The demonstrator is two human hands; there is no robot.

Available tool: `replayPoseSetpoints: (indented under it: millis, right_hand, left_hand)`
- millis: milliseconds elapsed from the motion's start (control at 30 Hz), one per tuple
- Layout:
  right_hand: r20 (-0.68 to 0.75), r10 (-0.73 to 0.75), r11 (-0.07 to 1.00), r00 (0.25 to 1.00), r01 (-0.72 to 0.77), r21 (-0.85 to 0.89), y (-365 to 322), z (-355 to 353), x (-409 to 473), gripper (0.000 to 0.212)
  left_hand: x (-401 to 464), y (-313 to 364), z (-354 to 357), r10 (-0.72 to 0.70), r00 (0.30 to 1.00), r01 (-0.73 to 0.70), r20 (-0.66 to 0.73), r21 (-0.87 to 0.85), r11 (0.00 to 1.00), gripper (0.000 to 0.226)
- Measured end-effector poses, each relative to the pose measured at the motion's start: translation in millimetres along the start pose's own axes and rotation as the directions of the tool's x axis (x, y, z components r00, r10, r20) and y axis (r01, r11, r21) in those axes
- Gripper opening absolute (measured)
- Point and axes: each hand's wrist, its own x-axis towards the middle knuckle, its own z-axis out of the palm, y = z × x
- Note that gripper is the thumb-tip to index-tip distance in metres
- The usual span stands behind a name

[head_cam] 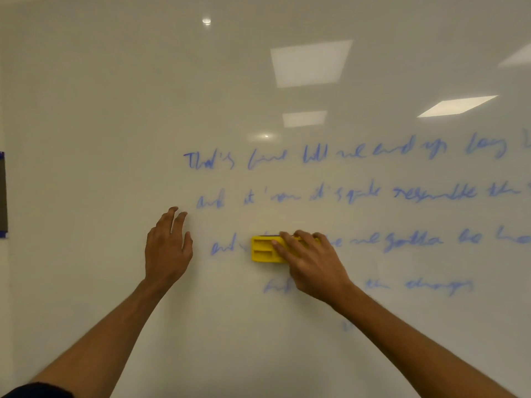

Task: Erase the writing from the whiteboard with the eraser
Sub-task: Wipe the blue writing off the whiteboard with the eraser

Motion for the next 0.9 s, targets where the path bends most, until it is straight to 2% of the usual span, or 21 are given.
replayPoseSetpoints:
  millis: [167, 267, 433, 533, 733, 900]
  right_hand:
    - [-0.119, 0.189, 0.982, 0.975, -0.189, 0.007, 23.9, -16.8, 39.7, 0.059]
    - [-0.151, 0.205, 0.979, 0.967, -0.203, 0.031, 25.9, -24.1, 76.1, 0.058]
    - [-0.180, 0.165, 0.984, 0.970, -0.149, 0.101, -4.0, -14.8, 120.0, 0.053]
    - [-0.210, 0.115, 0.987, 0.971, -0.087, 0.138, -33.6, -0.4, 126.4, 0.051]
    - [-0.203, -0.077, 0.982, 0.976, 0.109, 0.152, -69.4, 29.6, 89.8, 0.052]
    - [-0.158, -0.200, 0.970, 0.967, 0.219, 0.109, -59.7, 42.3, 37.9, 0.051]
  left_hand:
    - [7.0, -14.4, 15.8, 0.020, 0.999, -0.022, -0.033, -0.061, 0.998, 0.052]
    - [8.6, -15.9, 24.8, 0.047, 0.998, -0.051, -0.045, -0.109, 0.993, 0.058]
    - [5.9, -16.5, 47.7, -0.002, 0.999, -0.009, -0.052, -0.205, 0.979, 0.060]
    - [5.5, -24.0, 58.0, 0.002, 0.996, -0.020, -0.086, -0.207, 0.978, 0.059]
    - [0.2, -40.2, 69.2, 0.054, 0.988, -0.074, -0.145, -0.134, 0.988, 0.060]
    - [-1.1, -41.9, 70.7, 0.056, 0.988, -0.074, -0.144, -0.125, 0.989, 0.062]
